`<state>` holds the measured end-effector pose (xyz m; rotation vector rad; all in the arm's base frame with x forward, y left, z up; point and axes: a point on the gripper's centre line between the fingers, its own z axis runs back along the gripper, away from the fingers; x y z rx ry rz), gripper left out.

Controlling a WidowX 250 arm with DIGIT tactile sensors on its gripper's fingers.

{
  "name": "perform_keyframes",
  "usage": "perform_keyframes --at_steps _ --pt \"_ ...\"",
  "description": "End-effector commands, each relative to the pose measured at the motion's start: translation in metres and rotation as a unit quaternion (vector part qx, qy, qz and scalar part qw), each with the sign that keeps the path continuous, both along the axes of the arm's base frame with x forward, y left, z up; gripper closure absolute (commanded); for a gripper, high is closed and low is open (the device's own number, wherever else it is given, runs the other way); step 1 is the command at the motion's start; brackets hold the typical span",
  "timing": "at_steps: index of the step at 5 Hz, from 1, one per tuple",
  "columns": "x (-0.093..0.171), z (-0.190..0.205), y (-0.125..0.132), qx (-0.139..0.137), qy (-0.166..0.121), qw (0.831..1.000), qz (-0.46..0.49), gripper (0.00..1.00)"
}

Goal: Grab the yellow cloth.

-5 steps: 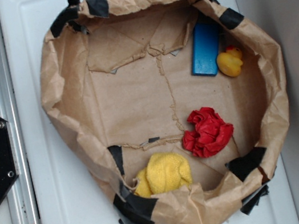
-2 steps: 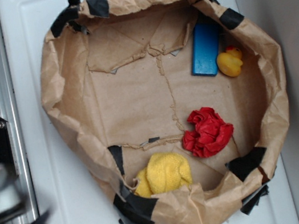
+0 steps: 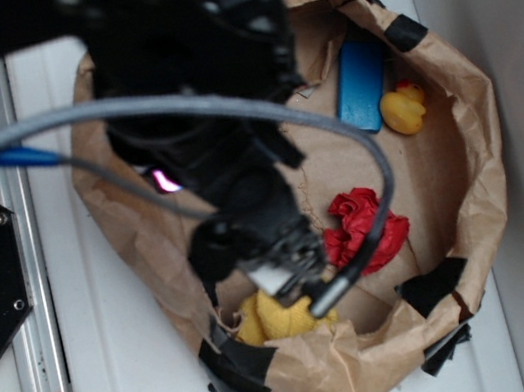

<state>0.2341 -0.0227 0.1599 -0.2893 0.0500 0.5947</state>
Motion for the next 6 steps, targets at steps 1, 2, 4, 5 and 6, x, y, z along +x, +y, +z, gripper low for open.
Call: perform_keyframes --at_steps 1,2,4,5,6 --pt "-0.008 -0.068 -0.035 -0.056 0.089 0.994 0.004 0.0" --pt "-0.017 -0.087 -0.069 -0.1 0.113 0.988 -0.037 0.0" --pt "-0.016 -0.09 -0.103 -0.091 0.009 0.99 -0.108 1.0" --pt "-0.008 -0.093 -0.086 -0.048 -0.044 0.989 -0.133 1.0" --pt "-0.003 -0.094 -0.074 -0.03 -0.06 0.988 -0.137 1.0"
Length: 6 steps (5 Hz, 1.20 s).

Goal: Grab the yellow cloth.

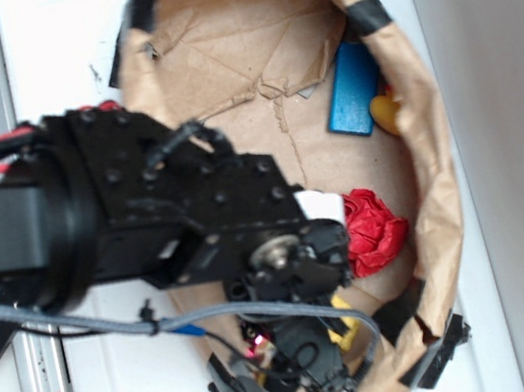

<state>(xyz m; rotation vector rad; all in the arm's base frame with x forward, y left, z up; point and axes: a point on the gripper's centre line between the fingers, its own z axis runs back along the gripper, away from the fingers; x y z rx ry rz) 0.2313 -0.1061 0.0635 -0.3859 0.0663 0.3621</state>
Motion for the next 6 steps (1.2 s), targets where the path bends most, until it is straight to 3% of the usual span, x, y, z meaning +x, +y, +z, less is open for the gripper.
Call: perform_keyframes --at_steps 1,2,3,4,5,6 --pt "0.007 0.008 0.016 0.038 -0.062 0.997 -0.027 1.0" --pt "0.001 0.024 0.024 0.089 -0.11 0.988 -0.054 1.0" --pt "-0.007 0.039 0.042 0.099 -0.136 0.985 -0.043 1.0" --pt "-0.013 0.071 0.074 0.132 -0.176 0.975 -0.027 1.0" --pt "-0.014 0.104 0.111 0.188 -0.195 0.962 -0.026 1.0" --pt "-0.012 0.137 0.149 0.295 -0.203 0.932 -0.063 1.0"
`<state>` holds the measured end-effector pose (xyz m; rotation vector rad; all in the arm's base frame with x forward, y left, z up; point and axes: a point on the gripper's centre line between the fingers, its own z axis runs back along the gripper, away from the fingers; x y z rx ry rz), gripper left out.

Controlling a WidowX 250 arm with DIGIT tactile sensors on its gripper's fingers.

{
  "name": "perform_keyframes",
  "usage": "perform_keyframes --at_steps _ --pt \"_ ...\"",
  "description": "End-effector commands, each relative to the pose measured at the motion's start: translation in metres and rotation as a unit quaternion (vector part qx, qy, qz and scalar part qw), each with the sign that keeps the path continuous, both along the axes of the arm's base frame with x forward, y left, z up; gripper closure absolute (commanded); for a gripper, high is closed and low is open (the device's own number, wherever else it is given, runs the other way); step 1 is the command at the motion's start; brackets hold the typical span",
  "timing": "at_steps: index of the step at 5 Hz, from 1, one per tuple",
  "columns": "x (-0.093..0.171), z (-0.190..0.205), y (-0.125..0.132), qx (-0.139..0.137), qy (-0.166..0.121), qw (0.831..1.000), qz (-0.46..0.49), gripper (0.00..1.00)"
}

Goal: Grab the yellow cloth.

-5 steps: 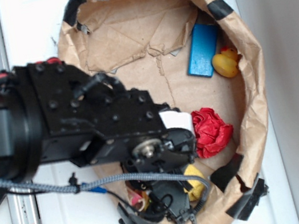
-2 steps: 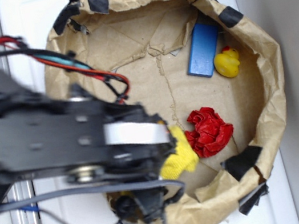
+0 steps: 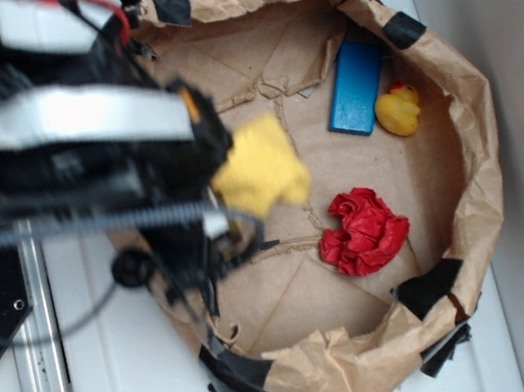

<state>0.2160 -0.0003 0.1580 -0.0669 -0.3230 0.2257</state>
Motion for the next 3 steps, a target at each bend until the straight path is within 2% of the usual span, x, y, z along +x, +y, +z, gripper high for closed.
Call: perform_keyframes --at_steps 1,2,3 --pt "0.011 0.045 0.044 0.152 -0.037 0.986 -0.047 1.0" --pt "0.018 0.033 0.031 0.138 -0.042 0.987 -0.073 1.0" --pt "0.015 0.023 0.002 0.087 -0.065 0.986 -0.128 1.0"
